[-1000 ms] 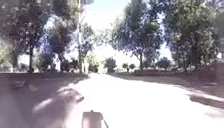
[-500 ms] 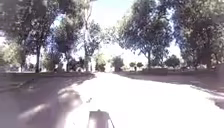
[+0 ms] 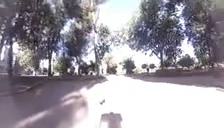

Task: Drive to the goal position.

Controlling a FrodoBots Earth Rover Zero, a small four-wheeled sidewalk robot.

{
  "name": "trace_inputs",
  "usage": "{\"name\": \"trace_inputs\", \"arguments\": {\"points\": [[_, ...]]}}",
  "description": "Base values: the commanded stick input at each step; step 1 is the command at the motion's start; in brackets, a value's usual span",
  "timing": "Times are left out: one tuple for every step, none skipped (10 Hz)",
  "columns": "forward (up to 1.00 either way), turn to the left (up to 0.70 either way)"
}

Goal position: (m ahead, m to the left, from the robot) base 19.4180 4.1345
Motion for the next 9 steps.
{"name": "trace_inputs", "arguments": {"points": [[1.0,0.0],[1.0,0.0],[1.0,0.0],[1.0,0.0],[1.0,0.0],[1.0,0.0],[1.0,0.0],[1.0,0.0],[1.0,0.0]]}}
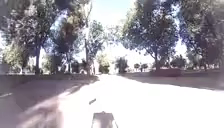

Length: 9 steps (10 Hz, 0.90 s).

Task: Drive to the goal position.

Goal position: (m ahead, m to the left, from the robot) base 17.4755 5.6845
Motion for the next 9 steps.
{"name": "trace_inputs", "arguments": {"points": [[1.0,0.0],[1.0,0.08],[1.0,0.31],[1.0,0.4],[1.0,0.4],[1.0,0.4],[1.0,0.4],[1.0,0.4],[1.0,0.4]]}}
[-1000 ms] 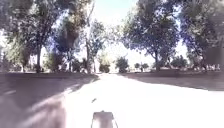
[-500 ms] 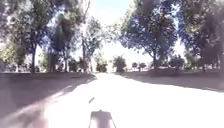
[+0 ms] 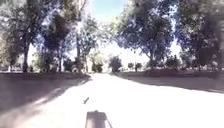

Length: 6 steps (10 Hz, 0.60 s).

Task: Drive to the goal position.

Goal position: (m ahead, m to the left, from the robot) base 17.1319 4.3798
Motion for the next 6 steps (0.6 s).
{"name": "trace_inputs", "arguments": {"points": [[1.0,0.08],[1.0,0.0],[1.0,0.0],[1.0,0.0],[1.0,0.0],[1.0,0.38]]}}
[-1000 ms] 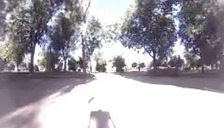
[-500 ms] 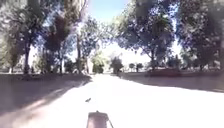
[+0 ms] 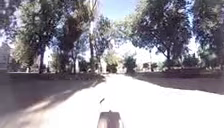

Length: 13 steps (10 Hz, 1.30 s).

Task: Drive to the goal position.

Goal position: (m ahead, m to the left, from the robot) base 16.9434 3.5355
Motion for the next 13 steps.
{"name": "trace_inputs", "arguments": {"points": [[1.0,0.4],[1.0,0.21],[1.0,0.0],[1.0,0.0],[1.0,0.0],[1.0,0.0],[1.0,0.0],[1.0,0.0],[1.0,0.0],[1.0,0.0],[1.0,0.0],[1.0,0.0],[1.0,0.0]]}}
